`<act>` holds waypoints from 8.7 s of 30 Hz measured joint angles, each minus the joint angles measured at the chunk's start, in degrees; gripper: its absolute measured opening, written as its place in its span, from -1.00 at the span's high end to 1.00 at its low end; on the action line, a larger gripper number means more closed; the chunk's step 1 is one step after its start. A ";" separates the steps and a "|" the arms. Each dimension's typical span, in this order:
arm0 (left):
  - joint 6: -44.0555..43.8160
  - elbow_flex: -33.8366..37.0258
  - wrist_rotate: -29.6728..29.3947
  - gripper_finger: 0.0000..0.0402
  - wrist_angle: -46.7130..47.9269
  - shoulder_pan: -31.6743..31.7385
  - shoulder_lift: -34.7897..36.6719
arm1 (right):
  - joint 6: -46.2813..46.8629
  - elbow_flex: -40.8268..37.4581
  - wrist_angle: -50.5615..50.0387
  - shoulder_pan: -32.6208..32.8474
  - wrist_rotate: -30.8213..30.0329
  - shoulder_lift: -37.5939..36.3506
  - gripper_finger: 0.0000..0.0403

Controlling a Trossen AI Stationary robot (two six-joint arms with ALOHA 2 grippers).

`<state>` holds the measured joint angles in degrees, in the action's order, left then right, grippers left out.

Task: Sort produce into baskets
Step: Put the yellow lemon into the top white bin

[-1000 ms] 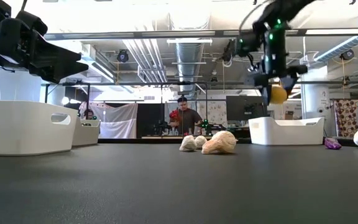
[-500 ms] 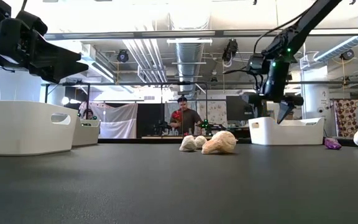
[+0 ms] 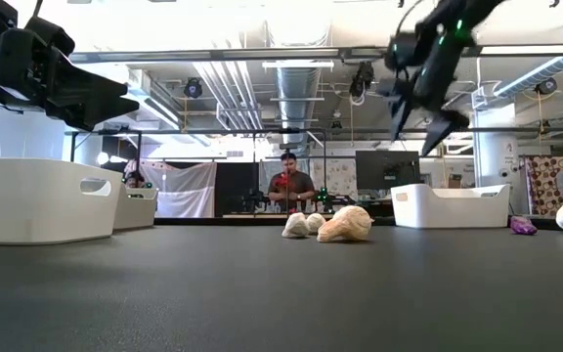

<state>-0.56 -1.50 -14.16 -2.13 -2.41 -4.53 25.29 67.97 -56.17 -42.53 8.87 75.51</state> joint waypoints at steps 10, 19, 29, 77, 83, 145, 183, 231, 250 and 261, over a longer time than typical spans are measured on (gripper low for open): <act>0.00 0.00 0.01 -0.31 0.02 -0.01 -0.01 | 33.43 -8.26 -9.96 40.66 -1.41 -11.52 -0.84; 0.00 0.00 0.01 -0.31 0.00 0.00 -0.01 | 63.04 -12.00 -11.25 64.58 6.99 -9.64 -0.84; 0.00 0.01 0.01 -0.31 0.00 0.00 -0.01 | 68.17 -14.80 -10.89 70.57 19.69 -1.90 -0.84; 0.00 0.00 0.01 -0.31 0.00 0.00 -0.01 | 46.09 -14.54 -9.43 70.40 26.10 26.68 -0.49; 0.00 0.00 0.00 -0.31 0.01 0.00 -0.01 | 44.09 -9.60 -11.12 68.00 16.69 24.50 -0.49; 0.00 0.01 0.09 -0.31 -0.02 0.00 -0.49 | 4.90 8.44 -29.02 9.96 -17.61 15.34 -0.69; 0.00 0.02 0.12 -0.31 0.00 -0.01 -0.53 | 37.62 6.66 -15.23 80.93 25.36 28.38 -0.69; 0.00 0.00 0.10 -0.31 0.00 0.01 -0.53 | 16.99 10.12 -22.86 23.19 -45.27 7.88 -0.14; 0.00 0.02 0.10 -0.31 0.00 0.00 -0.53 | 3.64 4.35 -5.23 -2.40 -34.83 19.18 -0.33; 0.00 0.02 0.11 -0.31 0.00 0.01 -0.53 | 3.80 7.88 -4.70 -2.54 -38.92 22.79 -0.59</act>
<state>-0.56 -1.48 -14.04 -2.13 -2.39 -5.06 29.09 75.85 -60.87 -45.07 -30.04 98.30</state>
